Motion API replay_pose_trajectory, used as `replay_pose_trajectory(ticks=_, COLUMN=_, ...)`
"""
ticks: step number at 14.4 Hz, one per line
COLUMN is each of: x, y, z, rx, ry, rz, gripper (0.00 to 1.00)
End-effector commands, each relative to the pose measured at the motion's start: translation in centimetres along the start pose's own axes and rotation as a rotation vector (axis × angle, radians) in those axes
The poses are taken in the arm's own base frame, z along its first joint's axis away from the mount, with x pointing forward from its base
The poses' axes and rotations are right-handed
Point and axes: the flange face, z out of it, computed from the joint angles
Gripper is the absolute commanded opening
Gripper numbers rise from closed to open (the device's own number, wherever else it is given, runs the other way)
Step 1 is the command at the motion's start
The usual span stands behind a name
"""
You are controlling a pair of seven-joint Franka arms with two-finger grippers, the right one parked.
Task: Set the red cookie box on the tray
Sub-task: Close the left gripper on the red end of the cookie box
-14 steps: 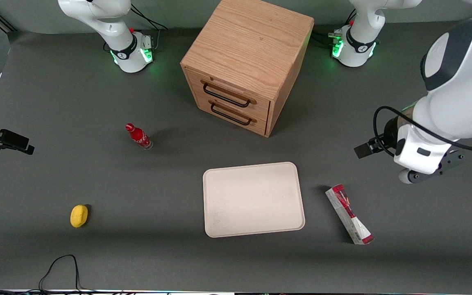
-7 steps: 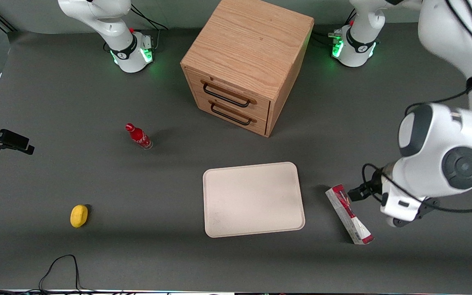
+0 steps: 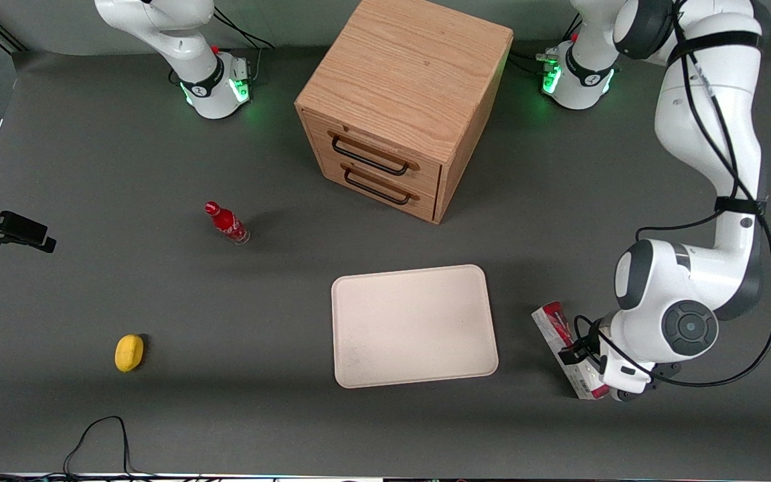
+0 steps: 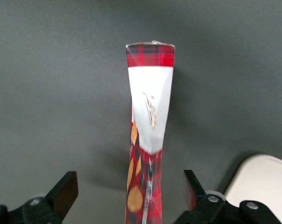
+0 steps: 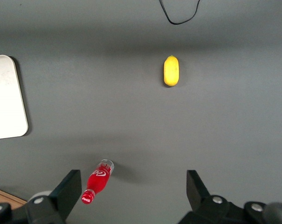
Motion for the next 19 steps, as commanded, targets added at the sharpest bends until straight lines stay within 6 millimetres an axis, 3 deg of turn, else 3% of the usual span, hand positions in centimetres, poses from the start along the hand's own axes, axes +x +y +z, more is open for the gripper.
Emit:
replay_pose_trajectory(ticks=1, x=0.4, y=0.3, z=2.1, rx=-0.004, ry=0.027, rz=-0.011, gripper=1.00)
replay_pose_trajectory(ticks=3, x=0.4, y=0.5, z=3.1, rx=-0.006, ry=0.026, rz=-0.011, gripper=1.00)
replay_pose_trajectory(ticks=7, x=0.4, y=0.4, z=3.4, rx=-0.004, ry=0.024, rz=-0.012, gripper=1.00)
replay_pose_trajectory(ticks=8, x=0.3, y=0.5, z=3.4, rx=-0.005, ry=0.025, rz=-0.011, gripper=0.87)
replay_pose_trajectory(ticks=9, x=0.3, y=0.6, z=3.4, rx=-0.001, ry=0.028, rz=0.003, gripper=0.01)
replay_pose_trajectory(ticks=19, x=0.1, y=0.7, z=2.8, rx=0.024, ry=0.050, rz=0.019, gripper=0.00)
